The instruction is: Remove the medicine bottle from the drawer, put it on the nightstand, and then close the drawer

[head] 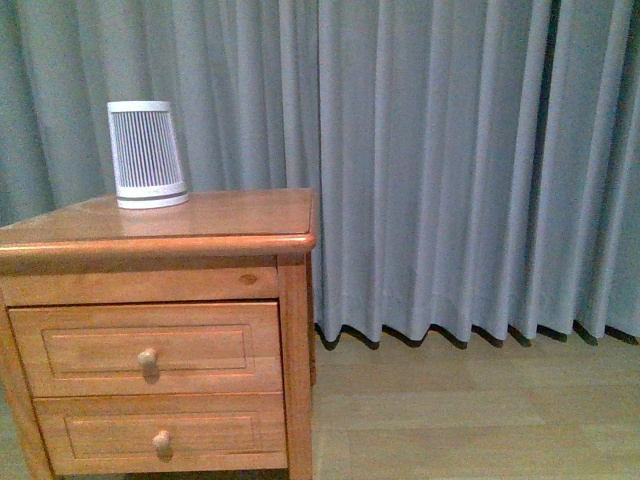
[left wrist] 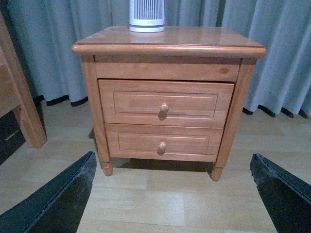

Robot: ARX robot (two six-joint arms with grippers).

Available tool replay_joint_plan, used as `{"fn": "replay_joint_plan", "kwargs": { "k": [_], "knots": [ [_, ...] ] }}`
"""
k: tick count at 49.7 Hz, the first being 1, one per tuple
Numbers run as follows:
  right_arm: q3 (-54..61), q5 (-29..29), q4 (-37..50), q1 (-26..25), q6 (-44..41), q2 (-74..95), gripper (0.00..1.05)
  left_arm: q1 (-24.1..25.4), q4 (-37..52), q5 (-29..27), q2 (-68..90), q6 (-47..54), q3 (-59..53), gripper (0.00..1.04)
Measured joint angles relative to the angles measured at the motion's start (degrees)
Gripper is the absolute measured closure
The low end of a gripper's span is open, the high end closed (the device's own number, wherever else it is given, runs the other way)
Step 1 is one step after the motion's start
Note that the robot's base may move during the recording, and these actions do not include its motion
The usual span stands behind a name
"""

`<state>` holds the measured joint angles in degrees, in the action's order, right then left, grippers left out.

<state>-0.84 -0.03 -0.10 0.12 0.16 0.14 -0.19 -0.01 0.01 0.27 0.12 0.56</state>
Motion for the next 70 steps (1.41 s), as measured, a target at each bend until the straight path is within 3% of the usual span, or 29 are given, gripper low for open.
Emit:
{"fn": "replay_joint_plan", "kwargs": {
  "k": [9,13,25,31,36,44,70],
  "knots": [
    [0.0,0.0,0.0,0.0,0.0,0.0,0.07,-0.1,-0.5,-0.4,0.3,-0.5,0.1,0.07],
    [0.0,0.0,0.0,0.0,0.0,0.0,0.07,-1.1,-4.5,-3.5,7.6,-6.9,2.4,0.07],
    [0.0,0.0,0.0,0.0,0.0,0.0,0.07,-6.7,37.2,-6.6,51.6,-8.7,5.0,0.07],
    [0.0,0.0,0.0,0.0,0.0,0.0,0.07,-8.9,52.6,-7.8,70.6,-8.0,10.4,0.07],
    [0.0,0.0,0.0,0.0,0.0,0.0,0.07,-10.1,60.2,-8.1,85.8,-7.2,17.2,0.07],
    [0.0,0.0,0.0,0.0,0.0,0.0,0.07,-9.9,61.4,-8.1,102.0,-6.6,28.5,0.07],
    [0.0,0.0,0.0,0.0,0.0,0.0,0.07,-3.6,53.6,-0.9,124.6,-8.8,54.0,0.07]
  ]
}}
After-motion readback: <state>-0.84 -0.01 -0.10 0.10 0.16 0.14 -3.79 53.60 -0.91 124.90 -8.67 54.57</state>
